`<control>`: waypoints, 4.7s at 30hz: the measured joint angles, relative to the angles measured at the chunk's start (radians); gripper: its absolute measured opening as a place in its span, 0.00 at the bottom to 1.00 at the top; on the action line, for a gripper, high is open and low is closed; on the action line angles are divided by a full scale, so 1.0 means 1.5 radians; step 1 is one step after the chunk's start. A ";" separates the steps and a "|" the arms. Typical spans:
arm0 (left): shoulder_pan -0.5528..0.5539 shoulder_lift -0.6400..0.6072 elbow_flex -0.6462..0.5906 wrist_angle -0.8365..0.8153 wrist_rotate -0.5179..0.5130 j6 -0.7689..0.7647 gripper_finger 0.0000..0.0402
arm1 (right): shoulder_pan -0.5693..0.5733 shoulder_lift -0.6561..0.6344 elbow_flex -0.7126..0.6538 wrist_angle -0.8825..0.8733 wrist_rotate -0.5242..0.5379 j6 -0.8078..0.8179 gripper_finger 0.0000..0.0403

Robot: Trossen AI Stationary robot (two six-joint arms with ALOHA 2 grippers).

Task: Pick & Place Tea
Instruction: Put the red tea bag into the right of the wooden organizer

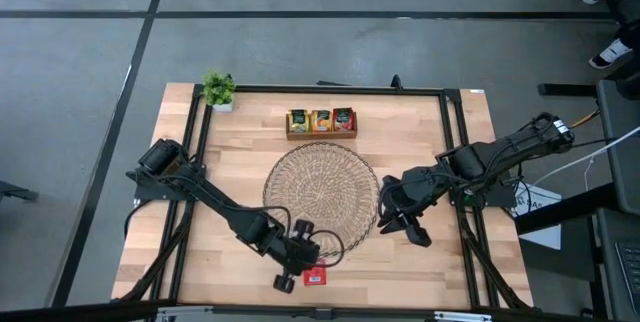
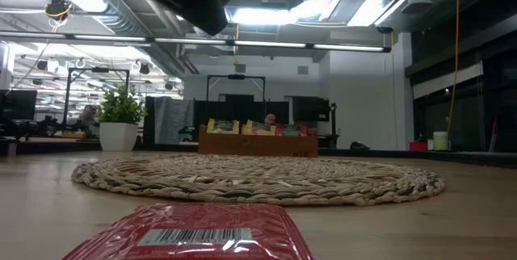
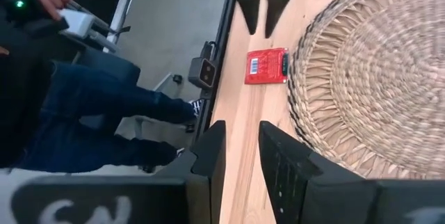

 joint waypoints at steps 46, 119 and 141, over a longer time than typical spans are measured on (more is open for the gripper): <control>0.029 0.123 0.040 -0.015 0.110 0.322 0.52 | 0.000 0.000 0.000 0.001 0.093 0.115 0.22; 0.095 -0.261 0.068 0.160 0.005 0.206 0.01 | -0.022 0.000 0.000 0.327 0.111 0.004 0.22; 0.118 -0.289 0.068 0.383 0.096 0.253 0.01 | -0.036 0.000 0.000 0.657 0.073 -0.047 0.25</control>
